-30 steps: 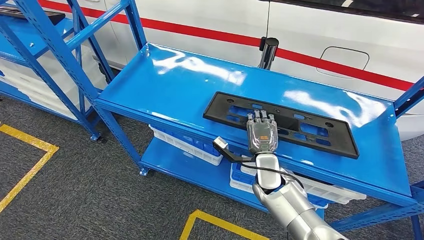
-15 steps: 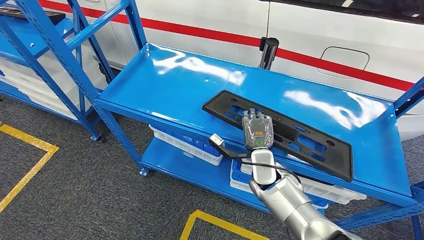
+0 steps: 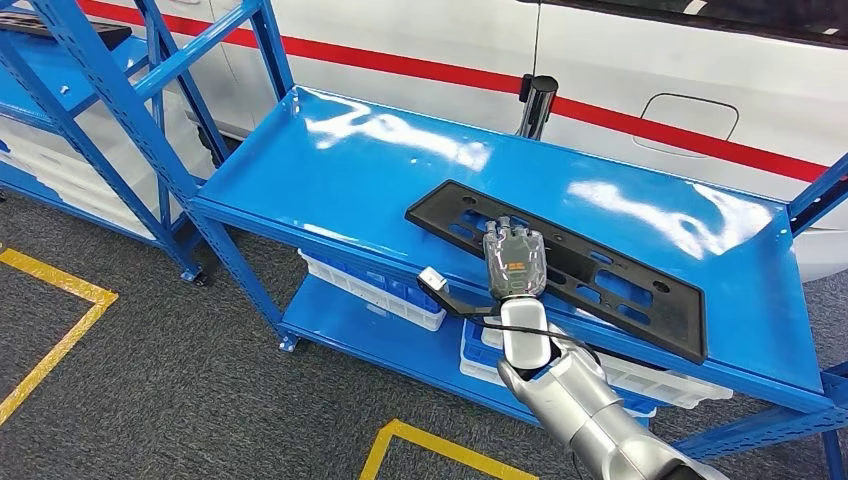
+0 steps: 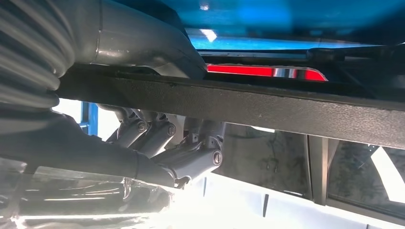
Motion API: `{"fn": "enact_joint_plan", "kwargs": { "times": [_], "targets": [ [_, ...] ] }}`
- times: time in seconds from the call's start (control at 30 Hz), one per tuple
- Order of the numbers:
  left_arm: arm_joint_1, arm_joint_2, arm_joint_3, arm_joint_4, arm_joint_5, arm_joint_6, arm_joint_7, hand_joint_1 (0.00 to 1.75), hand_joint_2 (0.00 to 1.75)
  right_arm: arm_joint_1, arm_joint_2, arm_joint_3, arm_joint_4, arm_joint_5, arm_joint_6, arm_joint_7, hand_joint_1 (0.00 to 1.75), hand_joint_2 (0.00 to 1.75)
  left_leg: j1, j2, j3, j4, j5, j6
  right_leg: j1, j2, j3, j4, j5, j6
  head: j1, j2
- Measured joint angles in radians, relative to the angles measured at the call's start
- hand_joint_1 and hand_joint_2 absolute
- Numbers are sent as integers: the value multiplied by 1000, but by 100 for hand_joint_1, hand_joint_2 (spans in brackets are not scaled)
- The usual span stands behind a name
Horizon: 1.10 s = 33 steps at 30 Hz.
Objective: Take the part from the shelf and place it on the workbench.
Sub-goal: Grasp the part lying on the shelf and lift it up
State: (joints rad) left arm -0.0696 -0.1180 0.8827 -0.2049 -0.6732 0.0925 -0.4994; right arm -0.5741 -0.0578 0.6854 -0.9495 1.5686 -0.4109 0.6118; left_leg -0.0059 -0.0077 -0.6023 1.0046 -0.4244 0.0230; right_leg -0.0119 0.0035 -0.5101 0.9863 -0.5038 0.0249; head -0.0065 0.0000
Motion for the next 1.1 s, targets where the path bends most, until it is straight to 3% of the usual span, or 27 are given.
{"fn": "enact_joint_plan", "kwargs": {
  "times": [0.23,0.5,0.67,0.93,1.03,1.1],
  "targets": [
    [0,0,0,0,-4,1,0,0,0,-4,-19,22,-7,0,-41,51,175,175,0,0,0,0,0,0,0,0,0,0,0,0,0,0],
    [0,-1,0,0,-22,2,-4,0,0,-81,-140,54,-101,0,-207,85,175,175,-1,0,-1,1,0,0,-1,0,0,0,0,0,0,0],
    [-1,-2,0,0,-34,2,-6,0,0,-156,-210,65,-191,0,-242,86,175,175,-1,0,-1,1,0,1,-1,0,0,0,0,0,0,0],
    [-2,-8,0,0,-39,5,-5,0,0,-237,-252,82,-313,0,-274,79,175,175,-1,0,-1,1,0,1,0,0,0,0,0,0,0,0],
    [-1,-11,0,0,-39,10,-5,0,0,-223,-236,67,-389,-17,-274,-12,175,175,0,0,-1,0,0,1,1,0,0,0,0,0,0,0],
    [-1,-12,0,0,-37,15,-6,0,0,-176,-176,1,-451,-97,-274,-211,175,175,0,0,-1,0,0,1,2,0,0,0,0,0,0,0]
  ]
}}
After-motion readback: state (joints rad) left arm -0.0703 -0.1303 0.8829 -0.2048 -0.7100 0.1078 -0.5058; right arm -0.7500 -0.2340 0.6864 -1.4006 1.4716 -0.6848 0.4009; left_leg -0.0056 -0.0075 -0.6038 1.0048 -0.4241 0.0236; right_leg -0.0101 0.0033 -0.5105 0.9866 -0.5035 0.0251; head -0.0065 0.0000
